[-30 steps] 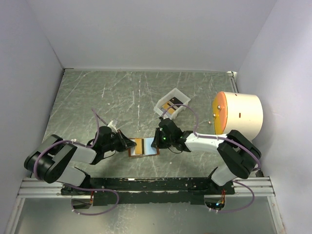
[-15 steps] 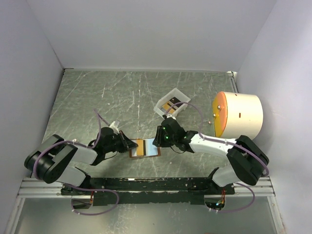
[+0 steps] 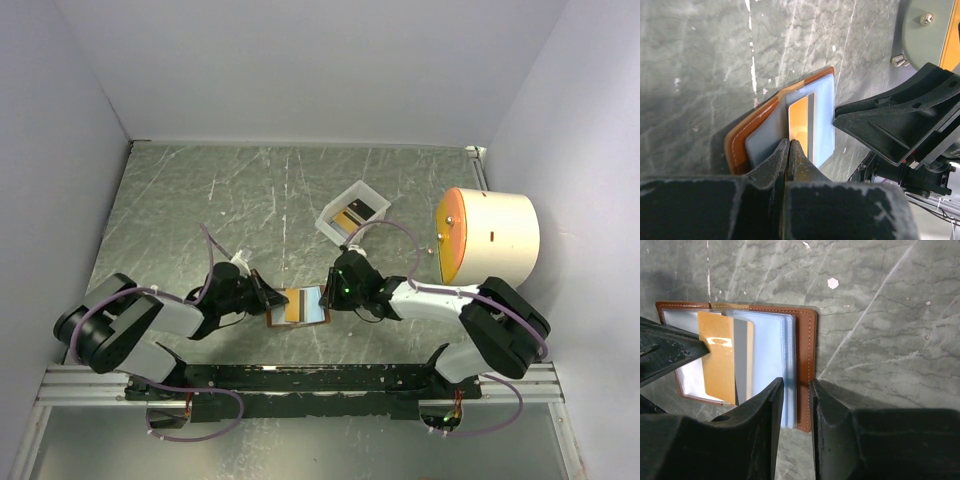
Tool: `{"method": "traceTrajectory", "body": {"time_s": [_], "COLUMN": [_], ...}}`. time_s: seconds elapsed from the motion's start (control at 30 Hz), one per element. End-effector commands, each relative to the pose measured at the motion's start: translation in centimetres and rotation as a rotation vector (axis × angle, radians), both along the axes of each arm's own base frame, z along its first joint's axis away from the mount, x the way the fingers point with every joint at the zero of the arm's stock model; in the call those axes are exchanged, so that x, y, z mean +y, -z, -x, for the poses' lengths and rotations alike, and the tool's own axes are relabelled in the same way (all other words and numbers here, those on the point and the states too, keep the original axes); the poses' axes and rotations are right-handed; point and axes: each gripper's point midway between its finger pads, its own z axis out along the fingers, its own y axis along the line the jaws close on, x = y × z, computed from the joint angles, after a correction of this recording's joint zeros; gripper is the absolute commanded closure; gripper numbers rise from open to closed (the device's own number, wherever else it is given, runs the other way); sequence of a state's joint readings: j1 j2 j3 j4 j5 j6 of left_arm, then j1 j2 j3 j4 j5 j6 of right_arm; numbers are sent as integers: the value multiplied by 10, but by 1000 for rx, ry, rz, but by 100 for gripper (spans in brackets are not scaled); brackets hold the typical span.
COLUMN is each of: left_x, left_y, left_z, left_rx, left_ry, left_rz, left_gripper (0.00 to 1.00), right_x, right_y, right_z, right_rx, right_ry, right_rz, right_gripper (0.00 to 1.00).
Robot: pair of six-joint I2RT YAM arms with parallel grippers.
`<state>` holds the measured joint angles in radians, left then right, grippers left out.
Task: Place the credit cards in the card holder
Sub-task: Insert the credit card into the card holder.
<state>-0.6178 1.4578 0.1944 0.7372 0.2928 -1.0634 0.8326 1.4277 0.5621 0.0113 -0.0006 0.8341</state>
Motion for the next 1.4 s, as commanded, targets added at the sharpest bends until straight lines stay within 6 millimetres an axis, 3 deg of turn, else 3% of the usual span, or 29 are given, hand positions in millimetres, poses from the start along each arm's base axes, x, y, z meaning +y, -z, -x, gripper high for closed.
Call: {"method": "traceTrajectory", "body": {"time_s": [0.0, 0.47, 0.7, 0.9, 1.0, 1.17, 1.37], "left_x": [-10, -31, -15, -6, -3, -1, 4], "left_y": [-3, -4, -8, -20, -17, -6, 8], "left_z": [-5, 1, -1, 0, 3, 12, 16], "left_rx": [-21, -6, 20, 0, 22, 69, 124], "left_ry": [-7, -14, -68, -81, -77, -47, -43], "left_rz": [3, 21, -75, -118, -143, -178, -242], "left_gripper": [93, 92, 59, 52, 55, 74, 89], "right_x": [6, 4, -1, -5, -6, -4, -3], "right_y": [4, 8, -3, -8, -11, -6, -6], "right_z": [6, 11, 5, 4, 5, 9, 12], "right_rx": [23, 37, -6, -23, -30, -13, -16], "right_ry": [7, 64, 61, 48, 42, 26, 20], "right_rz": [-49, -71, -36, -12, -11, -11, -5], "right_gripper": [74, 80, 79, 79, 79, 80, 80]}}
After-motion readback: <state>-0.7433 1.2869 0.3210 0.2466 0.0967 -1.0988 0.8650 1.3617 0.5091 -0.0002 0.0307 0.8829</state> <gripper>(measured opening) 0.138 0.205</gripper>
